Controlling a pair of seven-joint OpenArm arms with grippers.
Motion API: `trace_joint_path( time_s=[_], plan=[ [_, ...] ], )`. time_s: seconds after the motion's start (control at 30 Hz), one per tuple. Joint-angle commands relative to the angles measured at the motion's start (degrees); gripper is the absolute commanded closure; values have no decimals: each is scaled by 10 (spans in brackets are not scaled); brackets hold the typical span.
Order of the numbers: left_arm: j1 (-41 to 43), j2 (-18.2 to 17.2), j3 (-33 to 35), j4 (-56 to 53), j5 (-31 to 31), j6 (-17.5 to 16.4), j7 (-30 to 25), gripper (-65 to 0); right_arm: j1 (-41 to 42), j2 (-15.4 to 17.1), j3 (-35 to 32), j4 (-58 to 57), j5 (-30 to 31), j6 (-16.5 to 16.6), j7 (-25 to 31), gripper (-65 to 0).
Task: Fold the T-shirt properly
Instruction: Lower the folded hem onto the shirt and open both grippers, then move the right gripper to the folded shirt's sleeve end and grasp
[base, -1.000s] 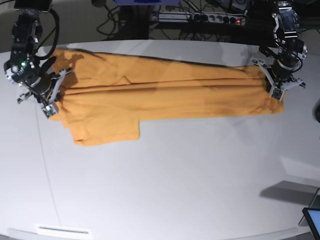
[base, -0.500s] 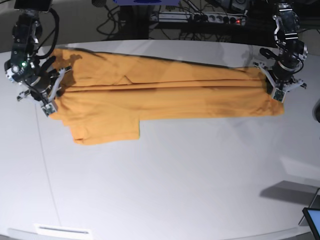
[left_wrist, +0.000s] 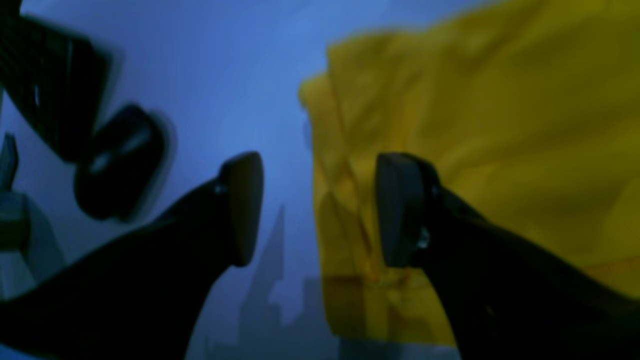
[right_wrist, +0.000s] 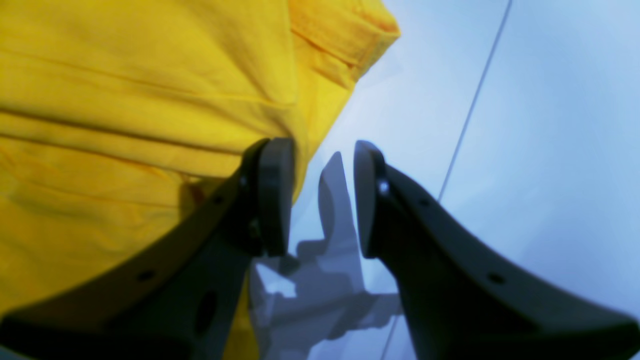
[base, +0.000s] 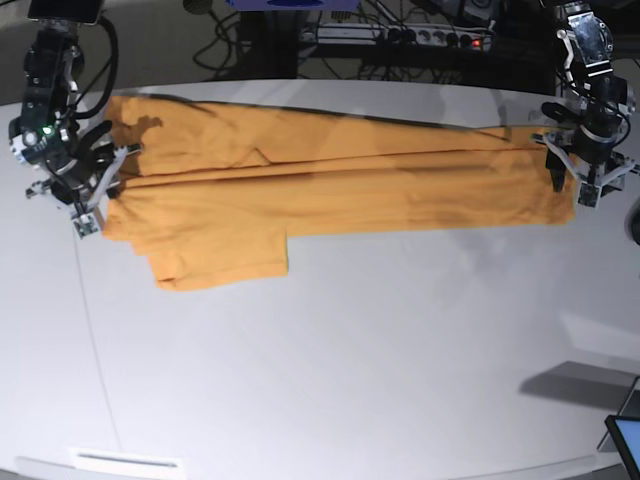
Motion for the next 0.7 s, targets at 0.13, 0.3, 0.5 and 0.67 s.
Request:
trace_joint_path(
  time_s=[0.13,0.3,0.5,0.67],
  plan=[
    [-12,-10,-9,21,0,5,-7,-356,7,11,3,13,1,-6,4,-202],
    [-14,-9,-41,23,0,5,-7,-356,6,11,3,14,1,-7,4,-202],
    [-32,-9,-41,28,0,5,-7,-356,25,23,18,48,-7,-7,1,-202],
    [-44,-9,-41,48,0,5,-7,-356,73,31,21,54,-91,-4,-34,-202]
  ],
)
